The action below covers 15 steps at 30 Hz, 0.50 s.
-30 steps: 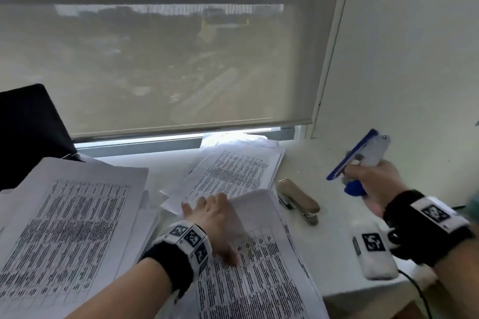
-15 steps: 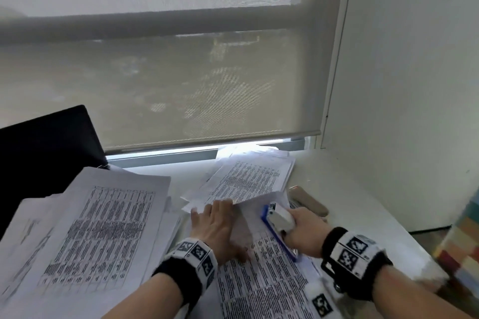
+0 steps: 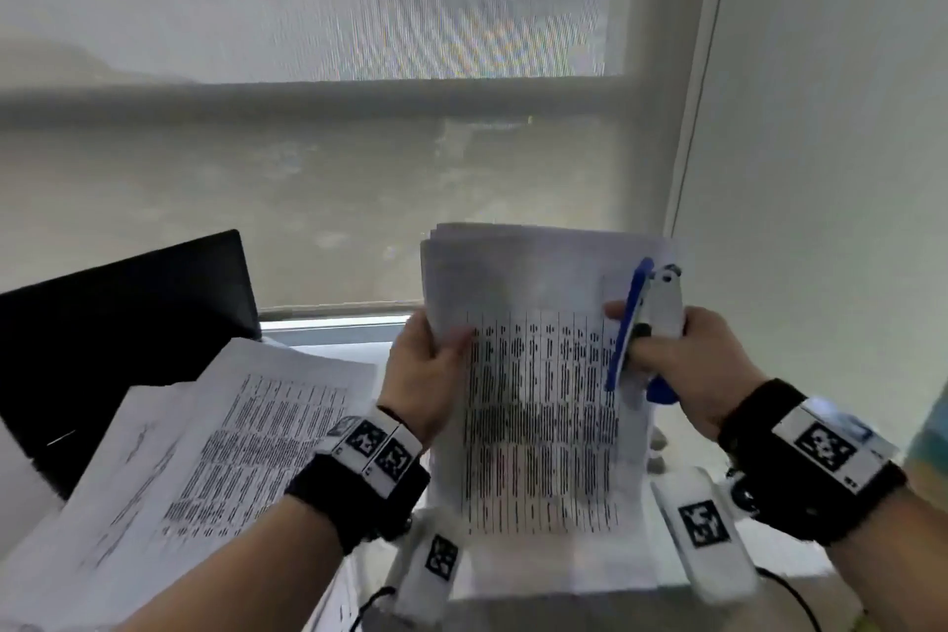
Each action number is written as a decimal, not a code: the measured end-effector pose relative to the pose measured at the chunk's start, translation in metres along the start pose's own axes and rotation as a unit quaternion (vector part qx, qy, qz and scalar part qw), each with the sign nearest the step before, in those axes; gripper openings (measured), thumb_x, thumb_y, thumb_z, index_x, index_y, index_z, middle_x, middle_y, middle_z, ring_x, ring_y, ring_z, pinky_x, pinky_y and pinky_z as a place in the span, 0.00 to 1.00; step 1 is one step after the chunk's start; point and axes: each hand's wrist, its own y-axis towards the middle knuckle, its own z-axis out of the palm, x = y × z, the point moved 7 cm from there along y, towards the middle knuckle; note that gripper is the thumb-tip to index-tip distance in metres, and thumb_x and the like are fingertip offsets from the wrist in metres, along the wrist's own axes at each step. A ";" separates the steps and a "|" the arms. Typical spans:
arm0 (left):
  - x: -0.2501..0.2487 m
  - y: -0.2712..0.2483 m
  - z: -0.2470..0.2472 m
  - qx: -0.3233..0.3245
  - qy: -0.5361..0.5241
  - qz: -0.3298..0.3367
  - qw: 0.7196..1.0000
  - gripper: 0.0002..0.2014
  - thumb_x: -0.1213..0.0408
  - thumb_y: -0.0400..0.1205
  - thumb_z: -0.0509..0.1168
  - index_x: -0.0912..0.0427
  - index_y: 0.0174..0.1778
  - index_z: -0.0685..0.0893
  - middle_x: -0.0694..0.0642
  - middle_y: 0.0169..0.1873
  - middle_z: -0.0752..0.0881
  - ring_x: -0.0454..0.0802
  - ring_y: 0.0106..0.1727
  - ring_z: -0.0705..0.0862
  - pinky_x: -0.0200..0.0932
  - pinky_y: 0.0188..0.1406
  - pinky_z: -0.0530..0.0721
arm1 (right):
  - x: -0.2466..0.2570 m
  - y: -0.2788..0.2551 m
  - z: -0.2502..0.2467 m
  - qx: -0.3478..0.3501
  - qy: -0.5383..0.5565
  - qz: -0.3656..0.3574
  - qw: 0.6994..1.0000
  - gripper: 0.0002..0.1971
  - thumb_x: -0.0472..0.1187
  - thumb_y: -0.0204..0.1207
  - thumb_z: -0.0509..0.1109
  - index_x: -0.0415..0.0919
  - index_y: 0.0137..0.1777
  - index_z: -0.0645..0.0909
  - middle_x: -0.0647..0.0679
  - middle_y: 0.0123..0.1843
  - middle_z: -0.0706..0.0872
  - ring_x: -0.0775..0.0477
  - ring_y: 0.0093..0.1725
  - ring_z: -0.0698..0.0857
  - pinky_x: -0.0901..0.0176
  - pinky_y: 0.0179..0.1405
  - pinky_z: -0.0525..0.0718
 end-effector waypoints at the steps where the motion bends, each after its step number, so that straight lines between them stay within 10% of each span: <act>1: -0.017 0.001 -0.002 -0.027 -0.011 0.031 0.999 0.06 0.67 0.82 0.69 0.51 0.49 0.80 0.57 0.46 0.90 0.57 0.47 0.88 0.57 0.49 0.88 | 0.015 -0.005 0.004 -0.011 0.022 -0.023 0.999 0.18 0.18 0.68 0.65 0.41 0.43 0.87 0.40 0.37 0.84 0.46 0.28 0.77 0.57 0.27 0.76; 9: -0.018 -0.023 -0.018 -0.090 0.001 0.043 0.995 0.18 0.64 0.78 0.74 0.60 0.58 0.73 0.54 0.44 0.86 0.47 0.40 0.85 0.36 0.34 0.84 | 0.012 -0.044 0.035 0.007 0.025 -0.027 0.999 0.19 0.18 0.68 0.64 0.41 0.46 0.86 0.50 0.23 0.73 0.53 0.20 0.66 0.60 0.21 0.66; 15: -0.015 -0.019 -0.022 -0.062 -0.019 0.035 0.997 0.17 0.67 0.75 0.76 0.61 0.54 0.77 0.53 0.43 0.88 0.46 0.41 0.87 0.33 0.36 0.86 | -0.003 -0.030 0.033 -0.010 -0.071 -0.022 0.997 0.19 0.27 0.65 0.69 0.32 0.58 0.80 0.34 0.41 0.85 0.54 0.24 0.74 0.61 0.22 0.75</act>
